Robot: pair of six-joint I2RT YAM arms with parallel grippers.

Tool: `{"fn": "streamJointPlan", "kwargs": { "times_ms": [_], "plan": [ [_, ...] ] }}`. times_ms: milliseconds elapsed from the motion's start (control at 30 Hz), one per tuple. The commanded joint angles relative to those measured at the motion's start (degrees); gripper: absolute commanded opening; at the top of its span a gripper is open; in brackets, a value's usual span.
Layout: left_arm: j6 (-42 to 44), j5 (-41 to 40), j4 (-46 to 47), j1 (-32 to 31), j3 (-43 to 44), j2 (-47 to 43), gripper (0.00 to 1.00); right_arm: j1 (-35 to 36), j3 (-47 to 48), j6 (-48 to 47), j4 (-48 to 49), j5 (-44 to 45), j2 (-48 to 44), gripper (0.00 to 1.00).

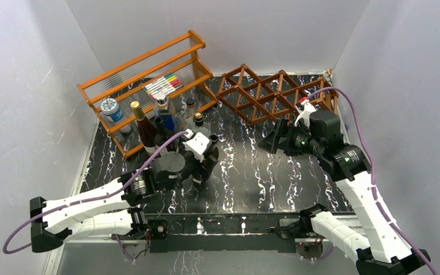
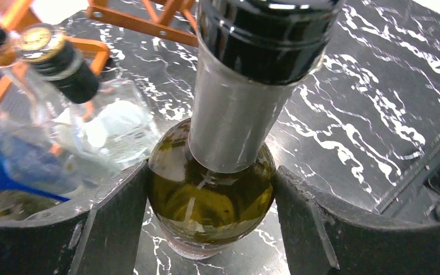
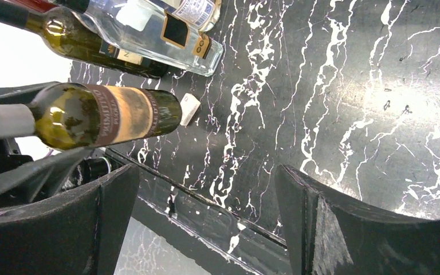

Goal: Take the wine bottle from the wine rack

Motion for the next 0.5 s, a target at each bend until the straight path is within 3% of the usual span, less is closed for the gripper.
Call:
{"fn": "streamJointPlan", "kwargs": {
  "times_ms": [0, 200, 467],
  "plan": [
    [-2.62, -9.89, 2.33, 0.37, 3.01, -3.84, 0.00, 0.05, -0.12, 1.15, 4.37, -0.70, 0.18, 0.98],
    [-5.61, -19.70, -5.76, 0.83, 2.79, -6.03, 0.00, 0.04, -0.82, 1.41, 4.84, -0.83, 0.20, 0.98],
    [-8.11, -23.29, 2.88, 2.73, -5.18, -12.29, 0.00, 0.05, -1.61, 1.67, 5.24, -1.11, 0.10, 0.98]
  ]
}}
